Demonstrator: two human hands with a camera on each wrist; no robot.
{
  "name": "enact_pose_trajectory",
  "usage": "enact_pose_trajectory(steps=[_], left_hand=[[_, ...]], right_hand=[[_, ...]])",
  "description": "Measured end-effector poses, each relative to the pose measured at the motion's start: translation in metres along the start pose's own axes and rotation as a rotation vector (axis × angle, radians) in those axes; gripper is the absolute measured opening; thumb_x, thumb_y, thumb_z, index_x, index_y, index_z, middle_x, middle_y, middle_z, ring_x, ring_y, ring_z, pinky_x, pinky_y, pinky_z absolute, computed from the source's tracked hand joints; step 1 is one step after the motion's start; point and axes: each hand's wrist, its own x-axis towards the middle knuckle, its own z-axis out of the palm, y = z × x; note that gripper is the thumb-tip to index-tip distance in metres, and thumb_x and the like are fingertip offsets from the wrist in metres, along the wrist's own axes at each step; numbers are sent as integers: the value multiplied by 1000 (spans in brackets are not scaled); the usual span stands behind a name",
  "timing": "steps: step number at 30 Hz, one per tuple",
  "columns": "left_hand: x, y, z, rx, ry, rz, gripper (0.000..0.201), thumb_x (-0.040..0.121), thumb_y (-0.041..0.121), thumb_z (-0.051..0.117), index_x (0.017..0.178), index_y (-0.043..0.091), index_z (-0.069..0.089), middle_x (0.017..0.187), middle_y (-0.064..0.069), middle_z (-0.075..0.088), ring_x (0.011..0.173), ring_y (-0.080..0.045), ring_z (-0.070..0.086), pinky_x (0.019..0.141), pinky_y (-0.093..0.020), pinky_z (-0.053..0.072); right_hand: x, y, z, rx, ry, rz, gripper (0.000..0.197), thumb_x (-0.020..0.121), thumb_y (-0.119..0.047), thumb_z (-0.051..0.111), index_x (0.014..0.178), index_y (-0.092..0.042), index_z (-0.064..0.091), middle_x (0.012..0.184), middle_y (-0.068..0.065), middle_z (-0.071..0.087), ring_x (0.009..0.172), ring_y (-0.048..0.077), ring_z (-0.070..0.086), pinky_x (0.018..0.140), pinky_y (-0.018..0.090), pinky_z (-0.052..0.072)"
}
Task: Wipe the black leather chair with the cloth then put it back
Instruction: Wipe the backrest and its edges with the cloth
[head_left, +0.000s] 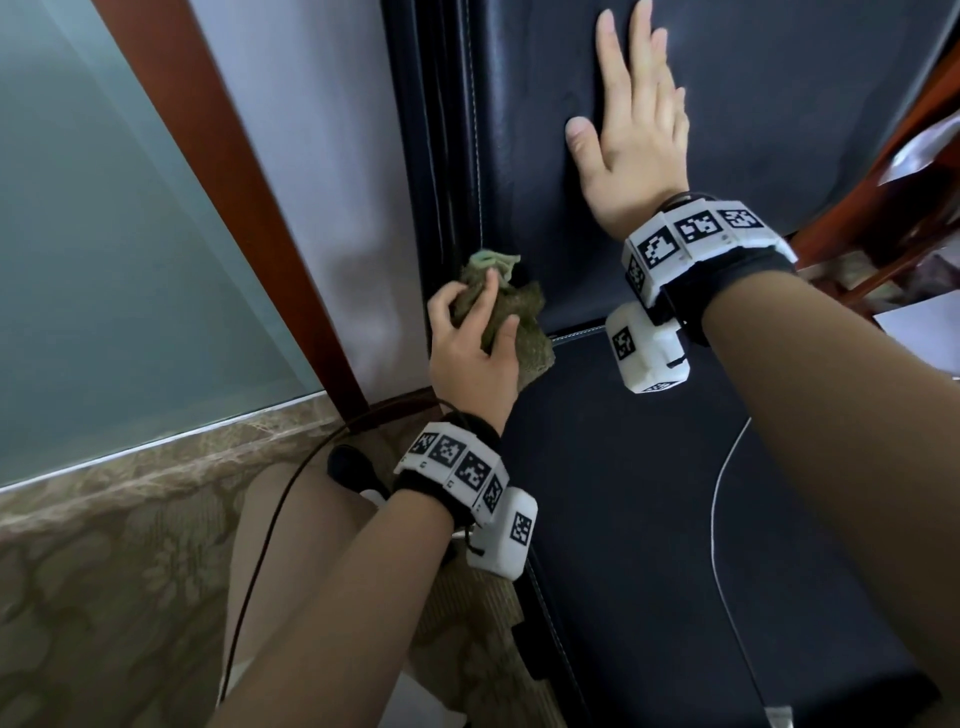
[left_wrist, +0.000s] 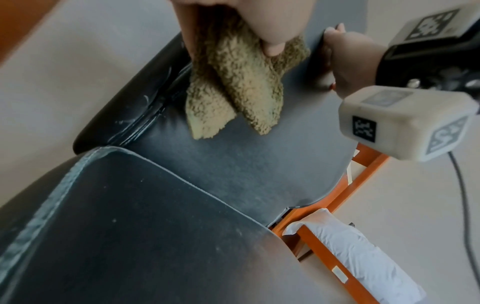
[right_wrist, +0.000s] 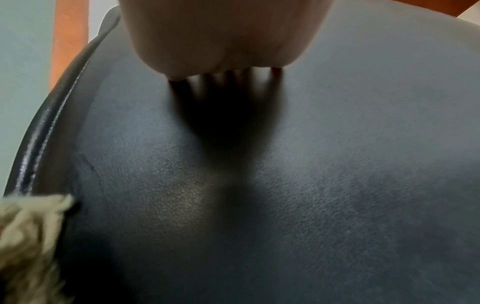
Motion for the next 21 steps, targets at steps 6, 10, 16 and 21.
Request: enact_pose_trajectory(steps=[6, 10, 16, 21], left_hand=[[-5, 7, -12, 6, -4, 21, 47, 84, 27, 52, 123, 4, 59, 115, -21, 50, 105, -11, 44, 92, 5, 24], [11, 16, -13, 26, 45, 75, 47, 85, 24, 52, 127, 3, 55, 116, -22, 49, 105, -12, 43, 89, 5, 25], [9, 2, -5, 136, -13, 101, 47, 83, 27, 48, 128, 17, 57, 120, -13, 51, 104, -13, 51, 78, -11, 40], [-1, 0, -3, 198, -24, 45, 45, 84, 28, 49, 127, 20, 58, 121, -12, 52, 104, -7, 45, 70, -12, 40]], right_hand=[[0, -1, -1, -7, 0, 5, 60, 96, -32, 33, 149, -19, 9, 157, 8, 1, 144, 27, 0, 113, 47, 1], [-1, -1, 1, -15, 11, -3, 60, 97, -36, 32, 149, -18, 10, 157, 8, 2, 144, 27, 1, 113, 48, 2], [1, 1, 1, -18, 6, -1, 59, 97, -35, 32, 149, -18, 10, 157, 8, 3, 144, 27, 1, 113, 48, 1], [1, -2, 2, -18, 13, 5, 59, 96, -34, 31, 149, -18, 10, 157, 8, 3, 144, 27, 1, 113, 47, 1]])
